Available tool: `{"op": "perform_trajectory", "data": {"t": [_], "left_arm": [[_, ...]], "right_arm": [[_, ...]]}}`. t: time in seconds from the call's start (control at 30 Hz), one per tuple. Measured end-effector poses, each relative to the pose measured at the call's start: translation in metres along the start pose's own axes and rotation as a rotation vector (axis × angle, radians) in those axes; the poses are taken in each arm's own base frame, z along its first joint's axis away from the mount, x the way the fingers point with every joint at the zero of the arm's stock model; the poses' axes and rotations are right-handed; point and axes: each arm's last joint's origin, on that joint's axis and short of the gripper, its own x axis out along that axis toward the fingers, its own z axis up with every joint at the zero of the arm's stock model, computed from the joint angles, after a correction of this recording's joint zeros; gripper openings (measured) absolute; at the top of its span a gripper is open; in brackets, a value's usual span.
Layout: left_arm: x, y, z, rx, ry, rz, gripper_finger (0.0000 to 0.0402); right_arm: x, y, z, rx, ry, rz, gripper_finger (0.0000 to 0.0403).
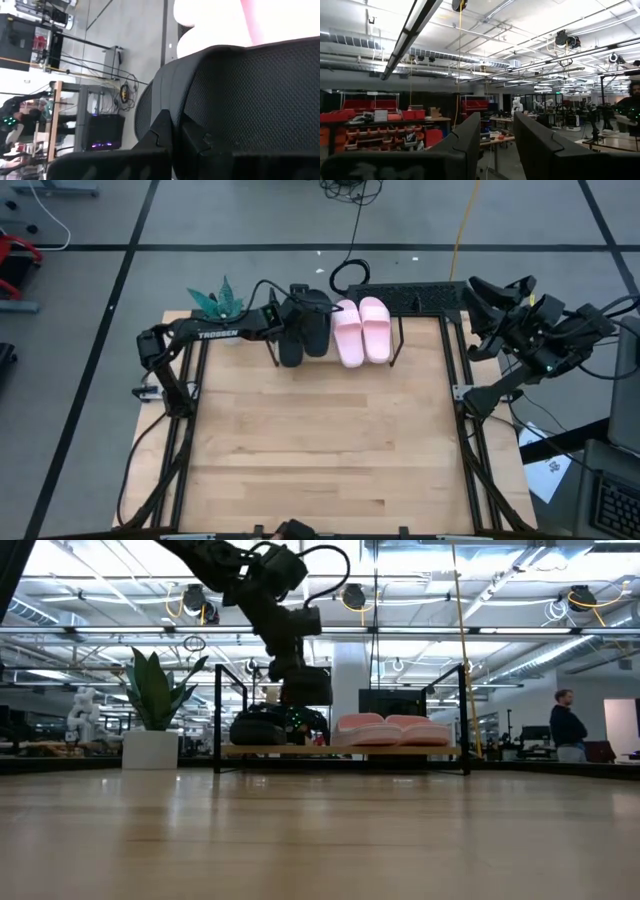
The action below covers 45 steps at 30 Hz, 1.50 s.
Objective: Pick and place slides into the shelf
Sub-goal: Put the black slipper on the shelf
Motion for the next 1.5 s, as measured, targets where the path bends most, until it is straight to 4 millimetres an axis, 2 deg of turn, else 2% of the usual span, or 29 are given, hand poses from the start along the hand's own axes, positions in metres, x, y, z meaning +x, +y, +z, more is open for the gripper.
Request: {"op": "perform_trajectory", "data": {"t": [0.17, 0.47, 0.6, 0.77, 1.07, 1.5], "left_arm": [[0.005, -0.002, -0.008, -0.012, -0.025, -0.033, 0.0000], [0.021, -0.013, -0.008, -0.025, -0.061, -0.049, 0.0000], [0.032, -0.023, -0.012, -0.009, -0.005, -0.068, 0.0000], [0.036, -0.024, -0.015, -0.036, 0.024, -0.055, 0.0000], [0.037, -0.022, -0.021, -0.045, 0.074, -0.045, 0.0000], [0.034, -0.029, -0.015, -0.081, 0.045, -0.086, 0.0000]], "right_arm": [[0.001, 0.004, -0.002, -0.008, 0.004, 0.004, 0.0110], [0.003, 0.010, -0.005, -0.023, 0.012, 0.012, 0.0110], [0.003, 0.011, -0.005, -0.023, 0.013, 0.011, 0.0110], [0.004, 0.011, -0.005, -0.024, 0.014, 0.011, 0.0110], [0.003, 0.011, -0.005, -0.046, 0.013, 0.009, 0.0110], [0.003, 0.011, -0.005, -0.072, 0.014, 0.008, 0.0110]]}}
